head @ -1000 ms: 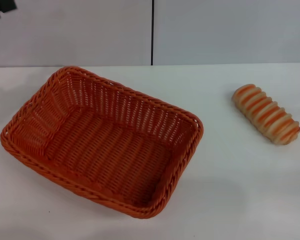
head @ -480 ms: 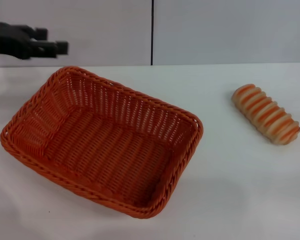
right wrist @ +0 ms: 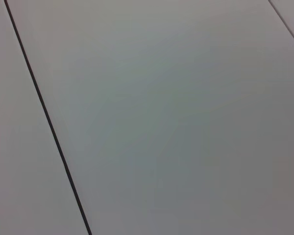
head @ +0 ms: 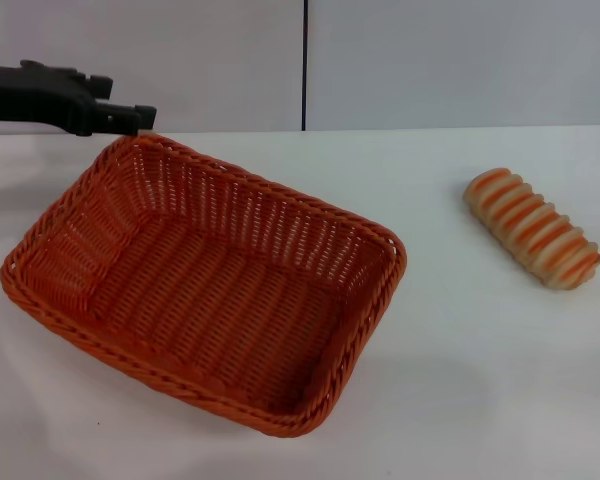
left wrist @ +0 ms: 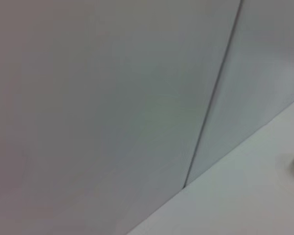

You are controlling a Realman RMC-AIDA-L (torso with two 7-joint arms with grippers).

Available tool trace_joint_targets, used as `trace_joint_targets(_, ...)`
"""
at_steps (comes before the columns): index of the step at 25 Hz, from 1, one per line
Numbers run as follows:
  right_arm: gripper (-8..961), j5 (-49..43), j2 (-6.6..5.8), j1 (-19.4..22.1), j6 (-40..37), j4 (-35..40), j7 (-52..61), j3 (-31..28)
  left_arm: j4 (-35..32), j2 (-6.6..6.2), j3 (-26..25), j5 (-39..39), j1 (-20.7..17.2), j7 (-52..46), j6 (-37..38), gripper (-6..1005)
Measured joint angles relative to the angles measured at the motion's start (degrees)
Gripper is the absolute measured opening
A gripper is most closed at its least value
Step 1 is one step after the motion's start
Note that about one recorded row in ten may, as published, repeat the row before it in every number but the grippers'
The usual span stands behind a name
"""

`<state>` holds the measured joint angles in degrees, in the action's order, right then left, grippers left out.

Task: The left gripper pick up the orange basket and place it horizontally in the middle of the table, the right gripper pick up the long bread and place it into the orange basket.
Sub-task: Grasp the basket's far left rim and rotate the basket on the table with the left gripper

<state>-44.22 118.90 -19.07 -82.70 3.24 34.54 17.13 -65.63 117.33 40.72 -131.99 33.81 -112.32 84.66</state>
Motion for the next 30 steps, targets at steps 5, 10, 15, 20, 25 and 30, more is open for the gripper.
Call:
trace_joint_targets(5,559,-0.06,0.02,-0.01,0.02,-0.19,0.0,0.08,0.92,0.39,2.51,-2.63,0.09,-0.5,-2.75,735)
trace_joint_targets(10,561,-0.12,0.02,-0.14,0.09,-0.23,0.0,0.29,2.62,0.39,4.53,-4.36,0.21,-0.77,-4.84,732)
trace_joint_targets(15,564,-0.15,0.02,-0.19,0.09,-0.25,0.0,0.47,4.17,0.47,5.62,-6.48,0.71,-0.85,-7.11,728)
trace_joint_targets(20,567,-0.17,0.02,-0.18,0.09,-0.4,0.0,0.51,6.11,0.52,6.2,-7.7,1.26,-0.88,-9.0,725)
trace_joint_targets(25,569,-0.17,0.02,-0.18,0.09,-0.43,0.0,0.53,6.85,0.53,6.75,-8.72,1.6,-0.9,-9.89,722)
trace_joint_targets(30,572,-0.17,0.02,-0.18,0.13,-0.43,0.0,0.48,7.1,0.53,7.09,-9.13,1.61,-1.48,-10.13,719)
